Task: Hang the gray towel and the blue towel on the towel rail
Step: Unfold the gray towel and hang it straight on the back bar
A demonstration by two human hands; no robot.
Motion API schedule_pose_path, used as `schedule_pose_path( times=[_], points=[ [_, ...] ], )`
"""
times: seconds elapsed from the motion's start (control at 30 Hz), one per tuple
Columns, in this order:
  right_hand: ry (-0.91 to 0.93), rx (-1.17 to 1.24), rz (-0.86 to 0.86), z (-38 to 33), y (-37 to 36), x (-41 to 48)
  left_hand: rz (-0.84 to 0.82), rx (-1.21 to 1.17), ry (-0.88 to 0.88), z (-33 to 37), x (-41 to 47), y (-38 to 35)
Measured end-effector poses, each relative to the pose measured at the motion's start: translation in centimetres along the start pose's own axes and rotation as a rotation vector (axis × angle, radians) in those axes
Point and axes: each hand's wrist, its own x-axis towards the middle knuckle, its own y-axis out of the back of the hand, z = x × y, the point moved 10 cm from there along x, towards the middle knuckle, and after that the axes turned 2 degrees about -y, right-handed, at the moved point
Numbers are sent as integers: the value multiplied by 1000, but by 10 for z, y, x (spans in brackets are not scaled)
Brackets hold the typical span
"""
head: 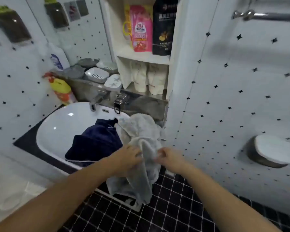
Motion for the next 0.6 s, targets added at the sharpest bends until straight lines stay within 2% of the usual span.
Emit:
schedule_pose_path(
  times=[0.07,0.13,0.2,0.27,0.3,0.4,0.47,0.53,0.6],
  points=[
    [-97,-53,-20,17,-25,13,-59,148,-237,23,1,-38],
    [-157,13,-33,31,-43,18,-108,231,-489,53,-8,-73],
    [-176,83,8,35,-43,25,-16,296,-607,60,-5,-79],
    [-182,133,41,34,-36,29,6,252,-519,47,11,-69],
    [-175,152,61,32,-30,29,29,167,-413,38,22,-56],
    [-149,299,172,13,2,19,182,-399,72,-18,52,1],
    [-132,545,285,0,33,4,313,-654,294,-51,67,41],
    [-45,732,342,-17,60,-12,377,-812,397,-67,83,81],
    [94,764,343,-45,77,-28,424,-903,388,-65,101,129]
  ],
)
